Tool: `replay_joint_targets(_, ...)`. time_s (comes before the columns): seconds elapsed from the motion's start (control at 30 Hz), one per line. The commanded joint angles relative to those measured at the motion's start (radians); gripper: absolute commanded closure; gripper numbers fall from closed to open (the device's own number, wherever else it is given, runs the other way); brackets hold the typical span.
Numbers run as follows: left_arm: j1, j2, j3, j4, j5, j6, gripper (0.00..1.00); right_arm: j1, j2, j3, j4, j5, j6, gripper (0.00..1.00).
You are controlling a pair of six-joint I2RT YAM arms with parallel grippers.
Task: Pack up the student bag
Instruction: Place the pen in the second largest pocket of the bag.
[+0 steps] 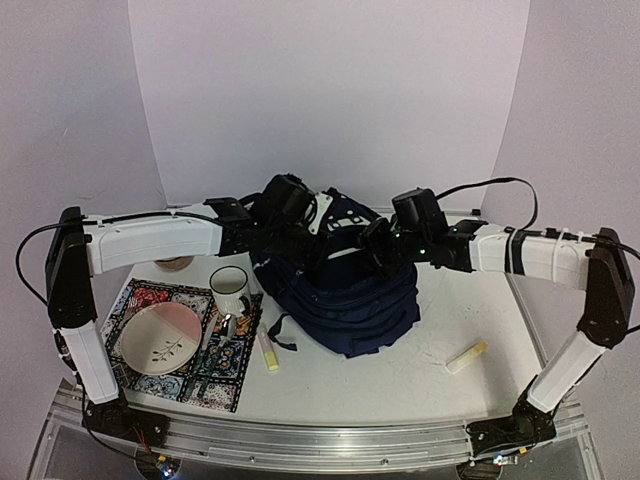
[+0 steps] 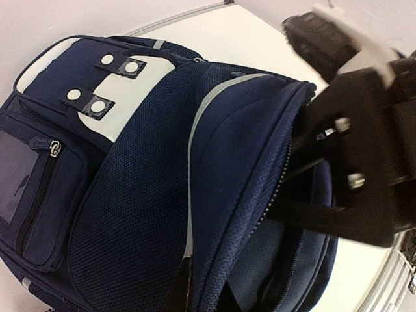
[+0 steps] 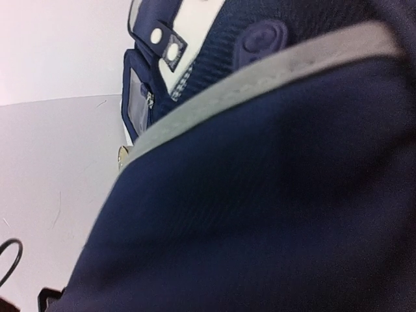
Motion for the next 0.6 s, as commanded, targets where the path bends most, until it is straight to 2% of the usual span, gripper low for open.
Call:
replay_joint_targets(0.0,-0.013,-0.063,0.055,0.086,-0.014,0.015,1.00,0.005,-0.165,-0.047,-0.106,0.055,-0.126,0.43)
replay_joint_targets(0.17,-0.013,-0.070,0.046,0.085,-0.042,0.011,1.00,0.003,-0.290,-0.124,-0.204,0.097,-0.201,0.36)
replay_joint_targets(0.33,-0.012,-0.071,0.043,0.085,-0.047,0.009,1.00,0.002,-0.391,-0.161,-0.396,0.184,-0.291,0.24)
replay_joint_targets(0.57,-0.012,-0.095,0.020,0.086,-0.044,0.006,1.00,-0.007,-0.540,-0.284,-0.622,0.306,-0.260,0.04)
